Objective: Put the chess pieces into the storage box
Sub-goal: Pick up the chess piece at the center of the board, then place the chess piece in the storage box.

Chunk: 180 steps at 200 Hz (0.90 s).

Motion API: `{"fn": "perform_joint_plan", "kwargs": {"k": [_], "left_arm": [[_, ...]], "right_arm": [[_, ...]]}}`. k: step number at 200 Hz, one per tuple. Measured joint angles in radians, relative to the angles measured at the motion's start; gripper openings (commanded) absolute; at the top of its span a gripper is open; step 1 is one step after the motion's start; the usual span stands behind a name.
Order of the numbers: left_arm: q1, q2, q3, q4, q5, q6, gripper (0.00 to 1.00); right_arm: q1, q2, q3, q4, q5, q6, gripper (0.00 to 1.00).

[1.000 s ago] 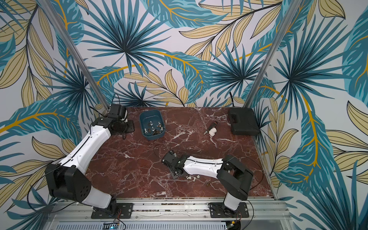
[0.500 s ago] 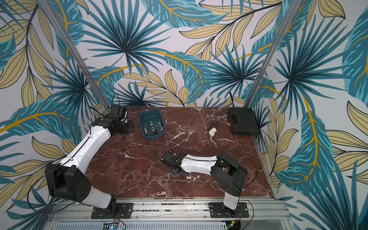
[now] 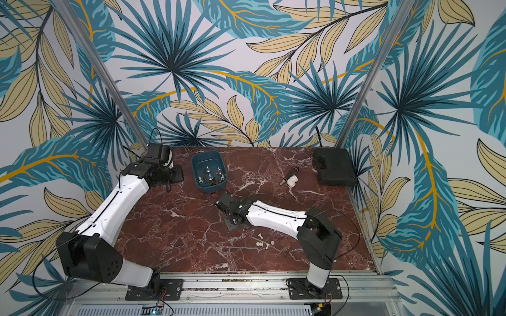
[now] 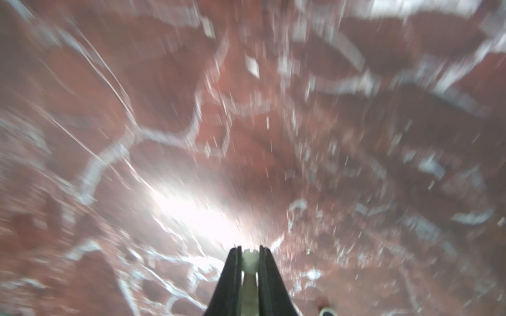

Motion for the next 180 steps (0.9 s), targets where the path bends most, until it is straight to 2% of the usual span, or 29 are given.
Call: {"fn": "perform_joint_plan", "kwargs": {"k": [21,48,99,119,134,161,180], "left_arm": [[0.002,-0.029,-0.009,0.008,0.024,0.0,0.34],[0.003,-0.05,-0.044,0.008,0.071,0.002,0.34],[0.003,-0.045,-0.101,0.0,0.131,0.016,0.34],[0.003,-0.042,-0.107,0.0,0.142,0.02,0.34],[0.003,-0.04,-0.107,0.003,0.15,0.021,0.34],[0.003,-0.038,-0.107,0.003,0.168,0.02,0.34],[0.003,-0.038,-0.107,0.003,0.184,0.019,0.34]], "right_arm": [[-0.069,0.103,0.214,0.009,-0.031,-0.037,0.12],[-0.144,0.326,0.533,0.005,-0.074,-0.09,0.12],[-0.209,0.709,1.009,-0.019,-0.136,-0.169,0.16],[-0.214,0.795,1.091,-0.014,-0.15,-0.193,0.19],[-0.214,0.826,1.103,-0.01,-0.156,-0.207,0.26],[-0.214,0.838,1.102,-0.008,-0.158,-0.224,0.32],[-0.214,0.811,1.078,-0.003,-0.157,-0.227,0.33]]}}
